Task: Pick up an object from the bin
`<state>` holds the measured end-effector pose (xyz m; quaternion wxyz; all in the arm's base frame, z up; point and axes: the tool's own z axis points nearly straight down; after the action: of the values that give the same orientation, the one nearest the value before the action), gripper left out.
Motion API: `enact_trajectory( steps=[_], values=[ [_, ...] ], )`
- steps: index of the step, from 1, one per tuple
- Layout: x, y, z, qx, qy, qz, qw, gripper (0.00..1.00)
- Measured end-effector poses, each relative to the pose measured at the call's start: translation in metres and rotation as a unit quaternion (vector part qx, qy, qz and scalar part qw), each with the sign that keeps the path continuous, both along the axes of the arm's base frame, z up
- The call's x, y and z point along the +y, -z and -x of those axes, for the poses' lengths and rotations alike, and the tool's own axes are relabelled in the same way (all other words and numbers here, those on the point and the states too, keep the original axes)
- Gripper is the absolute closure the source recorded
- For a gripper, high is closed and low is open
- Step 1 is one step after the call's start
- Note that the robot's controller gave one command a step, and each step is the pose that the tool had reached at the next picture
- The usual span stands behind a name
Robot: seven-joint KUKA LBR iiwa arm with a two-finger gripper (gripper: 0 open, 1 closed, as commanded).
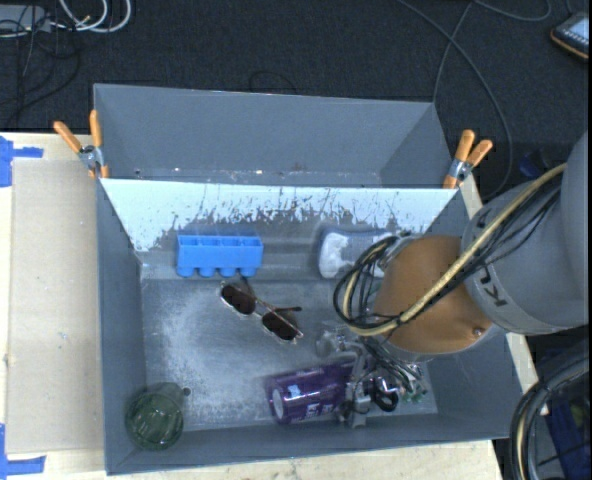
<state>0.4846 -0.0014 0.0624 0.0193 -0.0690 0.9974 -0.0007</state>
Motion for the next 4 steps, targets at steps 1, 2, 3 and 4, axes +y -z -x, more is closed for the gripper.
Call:
enact_trajectory(
  steps=[1,2,3,4],
  values=[
    [0.0,-0.004,0.001,0.0037,0.001,0.0,1.0,1.0],
    [0.0,-0.004,0.001,0.0037,0.001,0.0,1.0,1.0],
    [0.0,-0.025,0.005,0.0098,0.0,0.0,1.0,1.0],
    [0.0,-0.056,0.002,0.0041,0.0,0.0,1.0,1.0]
  ],
)
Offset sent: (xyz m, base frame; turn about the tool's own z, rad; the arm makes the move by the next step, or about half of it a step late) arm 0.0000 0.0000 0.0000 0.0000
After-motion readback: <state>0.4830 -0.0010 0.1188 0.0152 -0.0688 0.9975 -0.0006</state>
